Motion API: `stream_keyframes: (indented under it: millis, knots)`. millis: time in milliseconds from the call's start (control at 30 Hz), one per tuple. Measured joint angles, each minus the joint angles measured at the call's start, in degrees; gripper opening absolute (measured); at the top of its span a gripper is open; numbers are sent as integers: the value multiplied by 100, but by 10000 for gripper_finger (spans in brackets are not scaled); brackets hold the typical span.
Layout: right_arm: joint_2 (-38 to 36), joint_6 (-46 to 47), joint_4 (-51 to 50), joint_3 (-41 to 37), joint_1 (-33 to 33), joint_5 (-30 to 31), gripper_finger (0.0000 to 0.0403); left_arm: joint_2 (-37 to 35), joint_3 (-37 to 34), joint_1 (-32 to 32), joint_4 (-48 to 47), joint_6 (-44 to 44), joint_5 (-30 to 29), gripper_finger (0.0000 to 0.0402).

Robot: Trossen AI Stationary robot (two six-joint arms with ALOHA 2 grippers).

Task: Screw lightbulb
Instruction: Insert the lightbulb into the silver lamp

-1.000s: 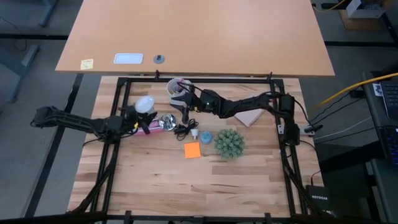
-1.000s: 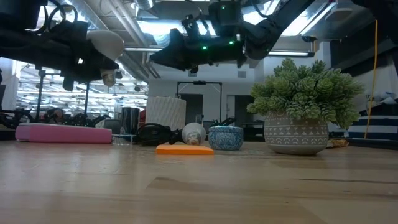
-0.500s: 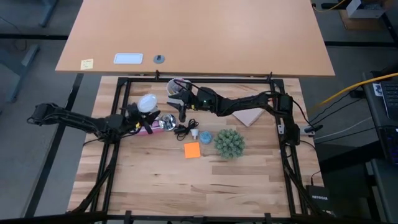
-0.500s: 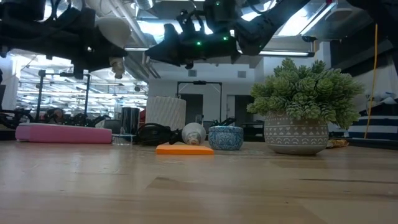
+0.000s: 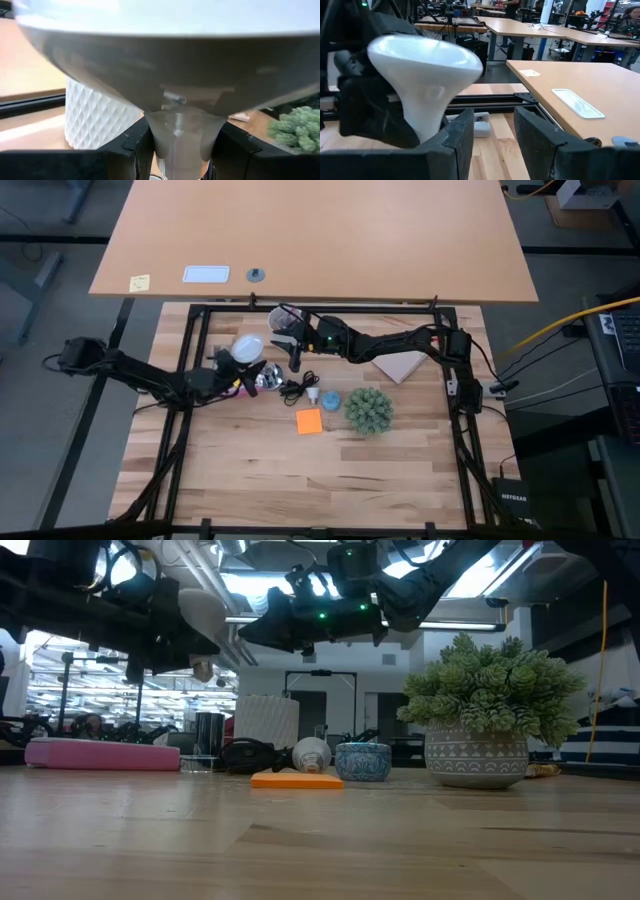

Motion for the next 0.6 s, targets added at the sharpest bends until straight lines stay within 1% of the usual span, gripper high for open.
stream_keyframes:
  millis: [267, 433, 600]
  knots:
    - [0, 0, -3, 0, -40, -81, 143, 766, 2, 0, 167, -421, -121, 150]
    - [0, 0, -3, 0, -40, -83, 143, 1128, 17, 7, 559, -255, -303, 150]
    - [0, -2, -3, 0, -40, -88, 143, 1433, 157, 140, 566, -210, -346, 150]
